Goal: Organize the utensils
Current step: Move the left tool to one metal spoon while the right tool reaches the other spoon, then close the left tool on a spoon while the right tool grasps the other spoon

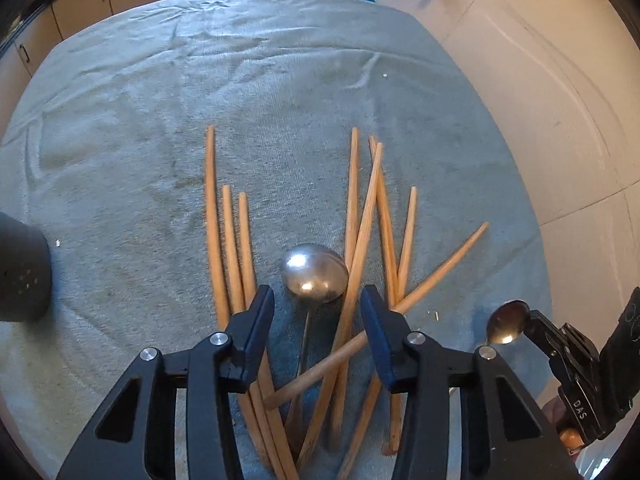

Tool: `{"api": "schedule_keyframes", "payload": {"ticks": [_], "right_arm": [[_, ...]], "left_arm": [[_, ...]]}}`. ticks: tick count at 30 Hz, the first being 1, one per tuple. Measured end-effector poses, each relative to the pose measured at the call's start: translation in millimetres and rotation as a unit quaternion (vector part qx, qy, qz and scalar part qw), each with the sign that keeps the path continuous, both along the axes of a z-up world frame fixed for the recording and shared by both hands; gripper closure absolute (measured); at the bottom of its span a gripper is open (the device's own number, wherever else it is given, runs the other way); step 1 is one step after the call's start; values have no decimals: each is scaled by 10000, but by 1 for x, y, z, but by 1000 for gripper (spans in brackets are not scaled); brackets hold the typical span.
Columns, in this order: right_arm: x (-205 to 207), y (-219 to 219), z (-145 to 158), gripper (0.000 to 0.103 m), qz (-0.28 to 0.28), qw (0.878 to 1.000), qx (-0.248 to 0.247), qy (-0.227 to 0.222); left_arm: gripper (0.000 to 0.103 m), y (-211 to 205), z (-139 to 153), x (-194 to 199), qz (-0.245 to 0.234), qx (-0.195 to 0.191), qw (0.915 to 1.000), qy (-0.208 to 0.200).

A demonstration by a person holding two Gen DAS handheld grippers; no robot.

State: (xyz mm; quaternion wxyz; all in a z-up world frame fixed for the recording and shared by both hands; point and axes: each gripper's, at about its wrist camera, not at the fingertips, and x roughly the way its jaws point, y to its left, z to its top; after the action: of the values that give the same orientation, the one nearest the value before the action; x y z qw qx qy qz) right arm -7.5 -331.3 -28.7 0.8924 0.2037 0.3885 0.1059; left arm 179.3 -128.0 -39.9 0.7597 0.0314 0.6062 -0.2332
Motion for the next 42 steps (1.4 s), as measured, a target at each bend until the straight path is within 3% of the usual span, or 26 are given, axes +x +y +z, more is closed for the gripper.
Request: {"api": "schedule_keyframes", "payload": {"ticks": [3, 8, 10, 13, 15, 30, 35, 42], "right_arm": [[-2, -2, 0, 101, 0, 10000, 25, -13], [-4, -2, 0, 101, -9, 10000, 89, -28], [-4, -1, 1, 101, -21, 9999, 91, -38], [-6, 0, 5, 101, -23, 9999, 68, -77], [-6, 3, 6, 101, -19, 10000, 56, -75], [-4, 6, 10, 101, -8, 9999, 56, -137], [-4, 6, 11, 101, -31, 9999, 32, -137], [-1, -13, 0, 100, -194, 9994, 249, 131]], "left_arm": [[60, -4, -9, 4, 25, 42, 9999, 97], [62, -5, -10, 10, 149, -253, 9995, 151], [83, -3, -7, 10, 239, -372, 9990, 58], [97, 4, 4, 6, 196, -712, 9973, 5], [101, 6, 11, 0, 148, -755, 9969, -134], [101, 10, 8, 4, 241, -742, 9969, -39], [96, 4, -3, 16, 343, -599, 9976, 60], [98, 3, -16, 22, 482, -534, 9974, 97]]}}
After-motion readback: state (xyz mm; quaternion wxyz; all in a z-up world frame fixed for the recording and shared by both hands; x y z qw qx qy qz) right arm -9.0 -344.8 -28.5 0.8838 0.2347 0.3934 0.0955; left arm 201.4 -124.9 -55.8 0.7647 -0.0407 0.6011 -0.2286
